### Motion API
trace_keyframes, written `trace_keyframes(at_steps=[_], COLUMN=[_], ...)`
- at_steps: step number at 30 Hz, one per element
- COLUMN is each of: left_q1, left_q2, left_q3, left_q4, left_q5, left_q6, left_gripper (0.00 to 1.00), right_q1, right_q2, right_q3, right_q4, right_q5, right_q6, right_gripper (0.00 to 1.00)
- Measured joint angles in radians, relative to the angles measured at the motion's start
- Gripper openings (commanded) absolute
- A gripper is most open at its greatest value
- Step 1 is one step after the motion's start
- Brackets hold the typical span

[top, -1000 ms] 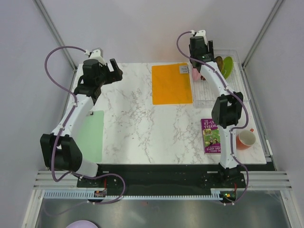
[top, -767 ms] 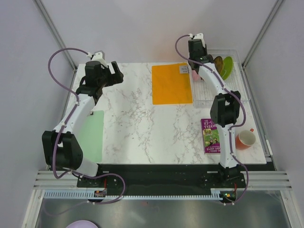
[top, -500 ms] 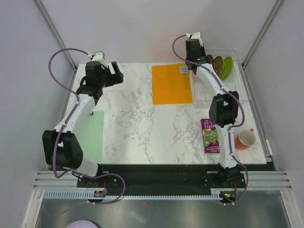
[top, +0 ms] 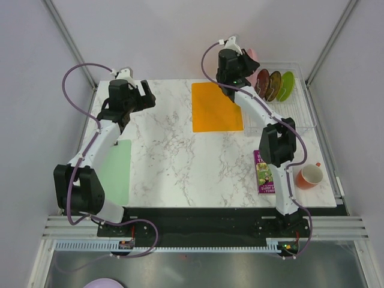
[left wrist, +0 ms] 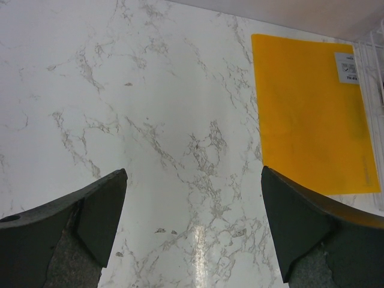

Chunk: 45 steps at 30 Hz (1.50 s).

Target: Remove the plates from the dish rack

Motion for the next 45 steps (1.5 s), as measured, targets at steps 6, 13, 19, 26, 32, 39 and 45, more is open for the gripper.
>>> trace_keyframes(at_steps=[6,13,19,26,32,39,45], left_q1=[0.000,0.002,0.011,0.013,0.013,0.015,0.023], left_q2=[-0.014,-0.016,-0.016,-0.013,0.017,0.035,0.036], left_q3=[0.000,0.000,-0.029,-0.080,-0.129,-0.198,-0.207], left_q4=[0.000,0.009,0.114,0.221,0.297,0.315,0.341], left_q5=[0.023,0.082,0.188,0.292,0.350,0.358,0.372], left_q6=[-0.001,-0.023,-0.081,-0.156,-0.214,-0.249,-0.301], left_gripper=[0.99,0.97,0.95,0.94,0.92,0.76,0.02], right_q1=[0.010,0.034,0.040,0.072,0.092,0.098,0.094], right_q2=[-0.203,-0.457,-0.481,-0.411,-0.391,-0.391,-0.391], right_q3=[-0.074,-0.198,-0.311,-0.446,-0.507,-0.545,-0.597], right_q4=[-0.134,-0.301,-0.359,-0.335,-0.234,-0.138,-0.112], right_q5=[-0.084,-0.400,-0.805,-1.122,-1.272,-1.329,-1.339], right_q6=[0.168,0.449,0.689,0.900,1.025,1.089,1.122], right_gripper=[0.00,0.00,0.00,0.00,0.00,0.00,0.00])
